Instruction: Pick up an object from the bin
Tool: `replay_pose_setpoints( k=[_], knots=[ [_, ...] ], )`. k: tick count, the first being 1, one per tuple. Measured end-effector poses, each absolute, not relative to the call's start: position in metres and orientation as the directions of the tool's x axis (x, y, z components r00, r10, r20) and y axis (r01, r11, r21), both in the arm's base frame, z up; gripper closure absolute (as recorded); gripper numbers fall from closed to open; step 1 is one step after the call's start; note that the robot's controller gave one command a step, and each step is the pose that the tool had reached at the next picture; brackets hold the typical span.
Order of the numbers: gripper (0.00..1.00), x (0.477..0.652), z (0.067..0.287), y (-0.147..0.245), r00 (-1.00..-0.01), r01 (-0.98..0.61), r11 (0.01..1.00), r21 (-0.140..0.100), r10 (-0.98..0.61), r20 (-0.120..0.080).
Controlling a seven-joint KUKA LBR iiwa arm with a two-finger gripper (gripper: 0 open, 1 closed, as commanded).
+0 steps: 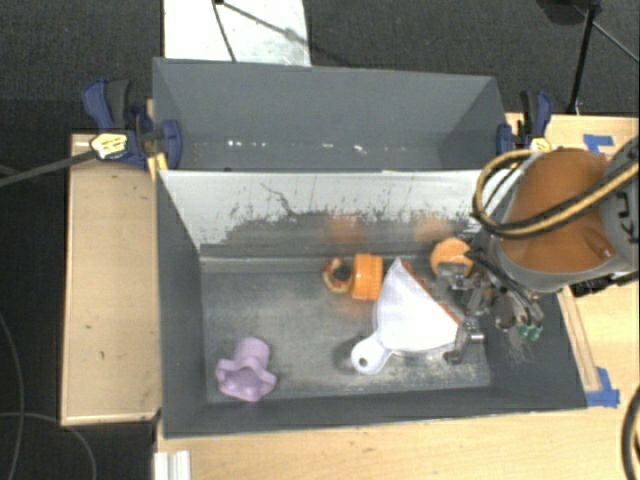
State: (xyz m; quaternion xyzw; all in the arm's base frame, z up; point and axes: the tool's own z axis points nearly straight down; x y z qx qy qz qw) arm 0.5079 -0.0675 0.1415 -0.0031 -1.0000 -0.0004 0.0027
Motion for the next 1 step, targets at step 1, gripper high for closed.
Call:
replay_pose_setpoints(
  k=[1],
  knots=[
    [0.0,0.5097,0.1459,-0.0674,-1.0,0.004,1.0,0.0,0.004,-0.002]
  ],
)
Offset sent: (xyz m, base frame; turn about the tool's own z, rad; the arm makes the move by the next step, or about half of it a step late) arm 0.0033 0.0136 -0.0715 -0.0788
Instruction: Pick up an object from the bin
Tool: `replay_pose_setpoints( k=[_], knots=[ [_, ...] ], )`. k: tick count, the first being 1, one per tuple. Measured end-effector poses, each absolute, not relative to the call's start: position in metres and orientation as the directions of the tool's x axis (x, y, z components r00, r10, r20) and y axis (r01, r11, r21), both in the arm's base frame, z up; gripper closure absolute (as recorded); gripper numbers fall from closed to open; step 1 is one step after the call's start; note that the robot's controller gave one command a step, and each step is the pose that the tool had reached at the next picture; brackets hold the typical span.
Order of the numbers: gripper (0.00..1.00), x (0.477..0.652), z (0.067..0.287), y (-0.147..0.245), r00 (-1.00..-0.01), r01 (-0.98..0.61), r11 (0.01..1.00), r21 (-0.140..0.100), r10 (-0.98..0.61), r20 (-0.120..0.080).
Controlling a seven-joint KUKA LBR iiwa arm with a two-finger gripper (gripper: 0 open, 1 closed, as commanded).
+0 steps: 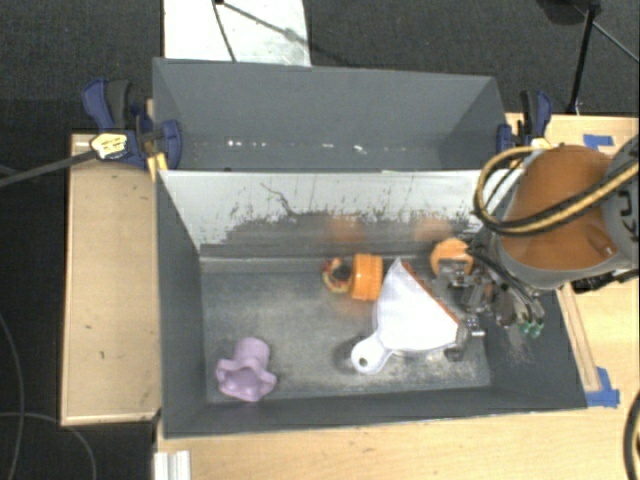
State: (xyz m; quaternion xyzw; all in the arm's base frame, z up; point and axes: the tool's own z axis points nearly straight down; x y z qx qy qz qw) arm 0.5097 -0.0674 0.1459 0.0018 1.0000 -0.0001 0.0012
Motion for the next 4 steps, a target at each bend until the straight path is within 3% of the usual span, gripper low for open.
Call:
replay_pose_setpoints(
  k=[1,2,4],
  knots=[
    [0.0,0.514,0.102,-0.06,-0.999,-0.042,0.999,-0.002,-0.042,-0.011],
    [1.0,0.513,0.07,-0.037,-0.95,-0.313,0.95,0.001,-0.313,0.0],
    [1.0,0.513,0.07,-0.037,-0.949,-0.316,0.949,0.0,-0.316,0.0]
  ],
)
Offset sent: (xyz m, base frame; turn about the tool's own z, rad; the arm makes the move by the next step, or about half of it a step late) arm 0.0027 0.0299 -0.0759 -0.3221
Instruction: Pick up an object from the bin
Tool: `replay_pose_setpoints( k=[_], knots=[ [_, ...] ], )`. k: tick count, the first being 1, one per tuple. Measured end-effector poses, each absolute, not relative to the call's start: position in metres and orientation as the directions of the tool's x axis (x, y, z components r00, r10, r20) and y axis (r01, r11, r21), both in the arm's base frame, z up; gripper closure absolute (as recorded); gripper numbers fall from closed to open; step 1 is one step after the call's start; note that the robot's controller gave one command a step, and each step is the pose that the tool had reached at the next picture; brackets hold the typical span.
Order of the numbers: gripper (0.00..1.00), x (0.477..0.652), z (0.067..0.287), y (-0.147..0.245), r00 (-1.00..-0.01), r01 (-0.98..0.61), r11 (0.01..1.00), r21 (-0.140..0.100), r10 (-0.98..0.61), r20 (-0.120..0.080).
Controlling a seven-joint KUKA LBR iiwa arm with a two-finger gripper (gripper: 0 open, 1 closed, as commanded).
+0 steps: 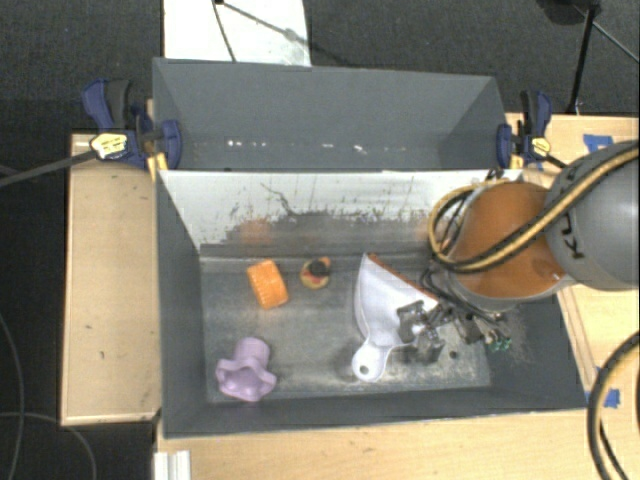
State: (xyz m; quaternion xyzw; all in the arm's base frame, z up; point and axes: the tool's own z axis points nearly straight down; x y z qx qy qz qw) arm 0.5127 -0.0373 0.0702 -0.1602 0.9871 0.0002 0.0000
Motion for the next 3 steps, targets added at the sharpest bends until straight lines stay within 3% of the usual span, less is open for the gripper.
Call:
replay_pose_setpoints(
  k=[1,2,3],
  knots=[
    [1.0,0.518,0.188,-0.045,-0.953,-0.303,0.953,0.0,-0.303,-0.002],
    [1.0,0.518,0.188,-0.045,-0.953,-0.303,0.953,0.0,-0.303,-0.002],
    [1.0,0.529,0.237,-0.048,-0.946,-0.324,0.946,0.002,-0.324,0.003]
  ],
)
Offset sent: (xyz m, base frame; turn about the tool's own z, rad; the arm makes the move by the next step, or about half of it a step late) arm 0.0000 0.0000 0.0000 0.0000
